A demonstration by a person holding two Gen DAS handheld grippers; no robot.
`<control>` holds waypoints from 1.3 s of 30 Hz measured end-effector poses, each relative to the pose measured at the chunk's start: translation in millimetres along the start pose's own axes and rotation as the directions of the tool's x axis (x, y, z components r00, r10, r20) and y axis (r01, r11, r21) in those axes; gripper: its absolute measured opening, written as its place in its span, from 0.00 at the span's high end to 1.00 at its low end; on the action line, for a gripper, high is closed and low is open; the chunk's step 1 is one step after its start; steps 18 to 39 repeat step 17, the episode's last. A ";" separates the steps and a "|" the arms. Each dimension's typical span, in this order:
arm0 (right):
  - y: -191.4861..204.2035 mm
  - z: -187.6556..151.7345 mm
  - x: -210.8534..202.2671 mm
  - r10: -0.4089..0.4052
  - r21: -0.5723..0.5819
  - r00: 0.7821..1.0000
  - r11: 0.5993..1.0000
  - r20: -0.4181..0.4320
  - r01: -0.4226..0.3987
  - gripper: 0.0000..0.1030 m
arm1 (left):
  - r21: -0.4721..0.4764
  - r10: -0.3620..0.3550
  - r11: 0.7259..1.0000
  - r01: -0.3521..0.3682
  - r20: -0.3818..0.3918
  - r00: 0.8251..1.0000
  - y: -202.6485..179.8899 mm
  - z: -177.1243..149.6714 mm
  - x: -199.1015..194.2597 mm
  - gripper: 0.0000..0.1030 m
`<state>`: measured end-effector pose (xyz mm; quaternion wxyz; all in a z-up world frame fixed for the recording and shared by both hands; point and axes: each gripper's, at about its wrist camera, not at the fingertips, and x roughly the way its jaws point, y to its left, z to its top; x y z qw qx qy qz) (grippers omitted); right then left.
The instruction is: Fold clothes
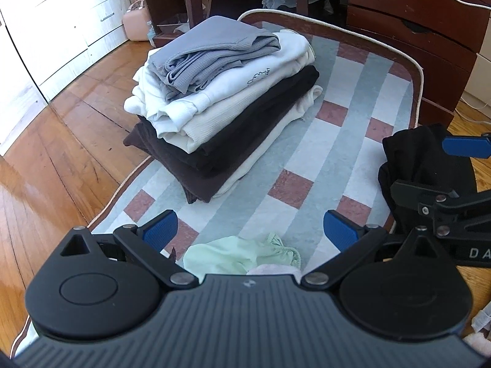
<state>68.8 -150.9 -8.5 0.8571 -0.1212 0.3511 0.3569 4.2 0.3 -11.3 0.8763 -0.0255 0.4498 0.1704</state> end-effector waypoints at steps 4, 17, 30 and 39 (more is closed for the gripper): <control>-1.2 -0.7 -0.2 -0.001 0.002 1.000 1.000 -0.001 0.001 0.15 | 0.007 0.004 1.000 -0.004 0.005 1.000 -1.5 0.1 -0.7 0.00; -0.7 -3.8 -2.5 0.003 0.000 1.000 1.000 0.013 -0.003 0.15 | 0.003 0.020 1.000 -0.020 0.012 1.000 -3.7 1.0 -2.9 0.00; -0.7 -3.8 -2.5 0.003 0.000 1.000 1.000 0.013 -0.003 0.15 | 0.003 0.020 1.000 -0.020 0.012 1.000 -3.7 1.0 -2.9 0.00; -0.7 -3.8 -2.5 0.003 0.000 1.000 1.000 0.013 -0.003 0.15 | 0.003 0.020 1.000 -0.020 0.012 1.000 -3.7 1.0 -2.9 0.00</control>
